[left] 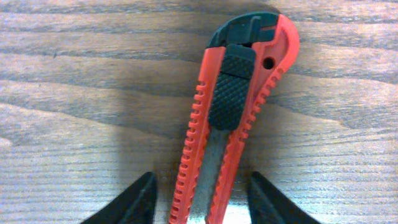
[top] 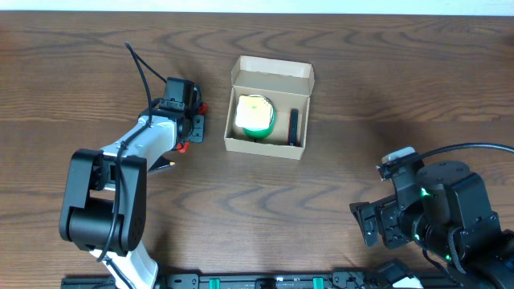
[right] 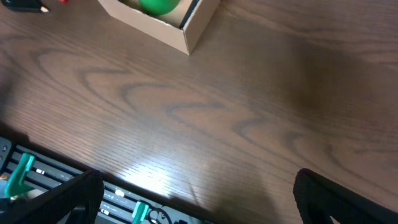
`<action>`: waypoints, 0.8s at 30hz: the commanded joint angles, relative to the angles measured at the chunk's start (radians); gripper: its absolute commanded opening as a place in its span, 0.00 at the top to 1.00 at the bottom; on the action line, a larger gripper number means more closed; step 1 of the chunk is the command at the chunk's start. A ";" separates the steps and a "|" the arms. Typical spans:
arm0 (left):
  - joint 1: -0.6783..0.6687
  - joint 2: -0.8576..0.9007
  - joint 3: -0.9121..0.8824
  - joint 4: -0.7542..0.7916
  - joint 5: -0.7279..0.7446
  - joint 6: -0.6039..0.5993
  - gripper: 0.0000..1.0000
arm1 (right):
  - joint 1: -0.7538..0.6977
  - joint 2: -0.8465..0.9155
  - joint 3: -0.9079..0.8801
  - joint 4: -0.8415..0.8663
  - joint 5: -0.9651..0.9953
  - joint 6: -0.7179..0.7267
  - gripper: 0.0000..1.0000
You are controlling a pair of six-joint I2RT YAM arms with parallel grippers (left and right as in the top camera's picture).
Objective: Pack container
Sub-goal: 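Carry the red box cutter into the box and release it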
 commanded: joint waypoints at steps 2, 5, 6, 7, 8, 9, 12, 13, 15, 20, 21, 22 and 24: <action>0.000 0.065 -0.014 -0.034 -0.033 0.002 0.61 | -0.007 0.000 0.001 -0.002 0.010 -0.013 0.01; 0.000 0.065 -0.014 -0.038 -0.032 0.000 0.68 | -0.007 0.000 0.001 -0.002 0.009 -0.013 0.01; 0.000 0.065 -0.014 -0.040 -0.032 -0.003 0.70 | -0.007 0.000 0.001 -0.001 0.009 -0.013 0.01; 0.000 0.065 -0.014 -0.042 -0.032 -0.010 0.72 | -0.007 0.000 0.001 -0.001 0.009 -0.013 0.01; 0.000 0.065 -0.014 -0.045 -0.032 -0.018 0.74 | -0.007 0.000 0.001 -0.002 0.009 -0.013 0.01; 0.000 0.065 -0.014 -0.047 -0.032 -0.025 0.76 | -0.007 0.000 0.001 -0.002 0.009 -0.013 0.01; 0.000 0.064 -0.014 -0.054 -0.031 -0.047 0.80 | -0.007 0.000 0.001 -0.002 0.010 -0.013 0.01; 0.000 0.064 -0.013 -0.057 -0.029 -0.049 0.82 | -0.007 0.000 0.001 -0.002 0.009 -0.013 0.01; 0.000 0.064 -0.008 -0.069 -0.025 -0.052 0.85 | -0.007 0.000 0.001 -0.002 0.009 -0.013 0.01; 0.000 0.051 0.021 -0.117 -0.025 -0.063 0.93 | -0.007 0.000 0.001 -0.002 0.010 -0.013 0.01; 0.000 0.046 0.032 -0.130 -0.025 -0.063 0.94 | -0.007 0.000 0.001 -0.001 0.009 -0.013 0.01; 0.000 0.042 0.041 -0.141 -0.026 -0.063 0.94 | -0.007 0.000 0.001 -0.001 0.009 -0.013 0.01; 0.000 0.027 0.066 -0.171 -0.025 -0.063 0.94 | -0.007 0.000 0.001 -0.002 0.009 -0.013 0.01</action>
